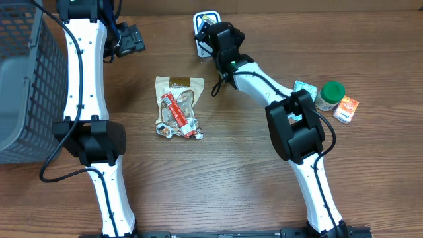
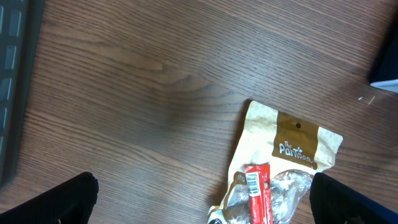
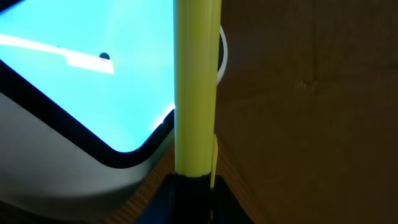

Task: Scan the item barcode
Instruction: 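Hold the yellow bar in front of the scanner window, then move the yellow bar right and set it down by the wipes pack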

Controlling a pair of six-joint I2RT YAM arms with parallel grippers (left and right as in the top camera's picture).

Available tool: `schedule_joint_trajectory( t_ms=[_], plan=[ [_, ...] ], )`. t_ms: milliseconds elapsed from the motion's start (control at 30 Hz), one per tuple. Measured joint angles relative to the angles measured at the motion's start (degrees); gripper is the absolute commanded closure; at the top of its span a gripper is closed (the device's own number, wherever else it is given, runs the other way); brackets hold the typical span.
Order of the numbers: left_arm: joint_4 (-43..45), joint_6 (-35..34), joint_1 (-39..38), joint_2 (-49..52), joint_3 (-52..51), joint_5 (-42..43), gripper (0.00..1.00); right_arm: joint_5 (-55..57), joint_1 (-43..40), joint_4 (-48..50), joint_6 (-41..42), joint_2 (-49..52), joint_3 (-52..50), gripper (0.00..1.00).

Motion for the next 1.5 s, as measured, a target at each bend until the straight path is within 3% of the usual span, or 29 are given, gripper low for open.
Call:
schedule_joint_trajectory(
  t_ms=[267, 767, 1000, 1133, 1500],
  plan=[
    [0.0, 0.0, 0.0, 0.0, 0.0, 0.02, 0.0, 0.44, 0.94, -5.64, 10.47, -1.14, 0.0, 0.96],
    [0.0, 0.0, 0.0, 0.0, 0.0, 0.0, 0.0, -9.25, -1.2, -48.78, 30.62, -27.17, 0.52, 0.96],
    [0.0, 0.0, 0.0, 0.0, 0.0, 0.0, 0.0, -18.78, -8.59, -71.65, 33.33, -29.27, 0.52, 0.96],
    [0.02, 0.0, 0.0, 0.0, 0.0, 0.02, 0.0, -23.61, -14.29, -76.85, 34.47, -29.2, -0.48, 0.96],
    [0.02, 0.0, 0.0, 0.0, 0.0, 0.02, 0.0, -27.58, -26.03, -78.47, 41.44, -28.3, -6.67, 0.96]
  ],
)
